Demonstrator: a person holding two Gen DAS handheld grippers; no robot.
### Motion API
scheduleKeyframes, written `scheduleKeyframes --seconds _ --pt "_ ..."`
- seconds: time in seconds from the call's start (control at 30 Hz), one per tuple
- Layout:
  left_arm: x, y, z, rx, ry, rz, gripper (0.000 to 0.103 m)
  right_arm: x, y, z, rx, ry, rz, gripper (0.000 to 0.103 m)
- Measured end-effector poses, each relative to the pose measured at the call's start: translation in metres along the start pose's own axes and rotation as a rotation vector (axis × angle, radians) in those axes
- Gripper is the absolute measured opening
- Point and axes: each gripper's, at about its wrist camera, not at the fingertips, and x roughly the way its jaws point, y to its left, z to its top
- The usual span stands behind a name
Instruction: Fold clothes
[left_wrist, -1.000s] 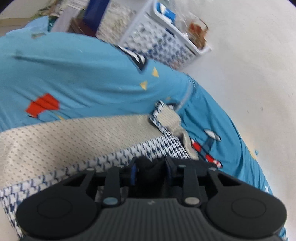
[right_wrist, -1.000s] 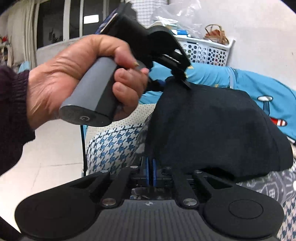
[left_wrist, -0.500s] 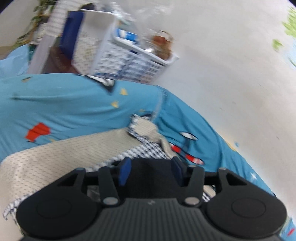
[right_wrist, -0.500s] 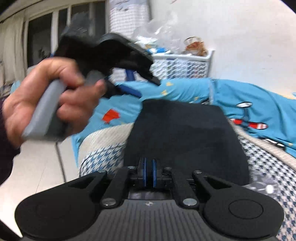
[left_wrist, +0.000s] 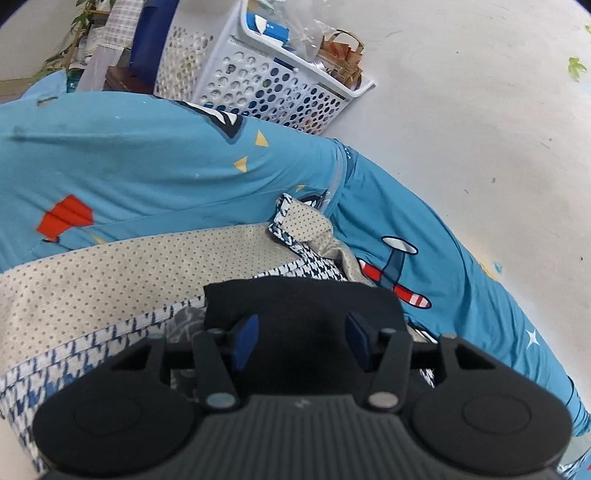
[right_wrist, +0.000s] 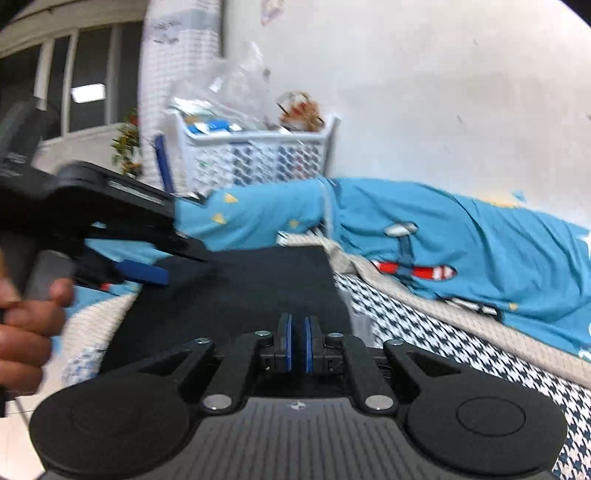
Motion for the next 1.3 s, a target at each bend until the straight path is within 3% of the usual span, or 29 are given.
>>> scheduleKeyframes --seconds 0.33,0.53,0.87,1.07,1.3 --pt "0.025 0.001 -0.005 0.033 0.002 -0.013 0.049 0.015 -0.026 -0.030 0.128 0.051 0.006 0.005" --pt "0.028 -0.006 -0.013 0.140 -0.012 0.024 0.050 0.011 -0.020 -0.025 0.089 0.055 -0.004 0.006" --pt "0.020 0.001 -0.007 0.133 -0.005 -0.005 0.054 -0.045 0.006 -0.017 -0.036 -0.002 0.060 0.006" --pt "0.011 -0.009 -0.003 0.116 -0.014 -0.028 0.071 -0.044 0.030 -0.029 -0.090 0.054 0.132 0.006" --pt "0.025 -0.016 -0.009 0.145 -0.003 0.028 0.071 -0.033 0.036 -0.045 -0.097 0.100 0.147 0.006"
